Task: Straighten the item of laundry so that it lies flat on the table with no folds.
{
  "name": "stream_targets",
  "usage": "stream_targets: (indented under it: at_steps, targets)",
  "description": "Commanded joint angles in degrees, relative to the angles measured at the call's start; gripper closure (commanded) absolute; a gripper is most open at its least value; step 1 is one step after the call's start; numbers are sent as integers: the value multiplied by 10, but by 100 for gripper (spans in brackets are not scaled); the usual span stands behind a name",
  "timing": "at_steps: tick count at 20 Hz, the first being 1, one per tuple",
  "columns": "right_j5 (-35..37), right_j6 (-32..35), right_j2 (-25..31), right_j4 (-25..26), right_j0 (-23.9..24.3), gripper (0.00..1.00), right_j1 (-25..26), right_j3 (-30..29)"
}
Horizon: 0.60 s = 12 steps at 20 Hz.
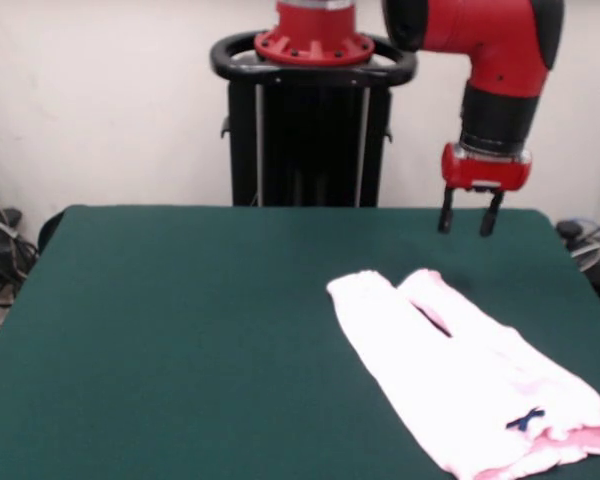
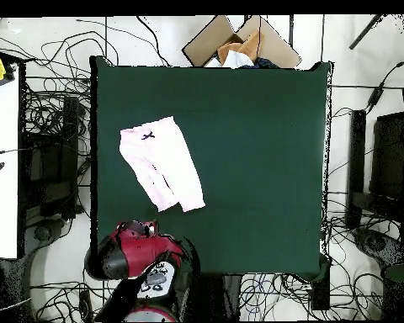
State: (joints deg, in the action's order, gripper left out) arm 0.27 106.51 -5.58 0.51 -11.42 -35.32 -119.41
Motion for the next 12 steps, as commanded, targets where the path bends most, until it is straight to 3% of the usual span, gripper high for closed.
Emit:
stream_targets:
  at_steps: [1,6,12]
  targets:
    - [-53,110,-31,-2,-30,0,-13,-19]
    - [-35,98,-20,-8,-19,0,-13,5]
    - [-23,97,-38,-36,-41,0,10,61]
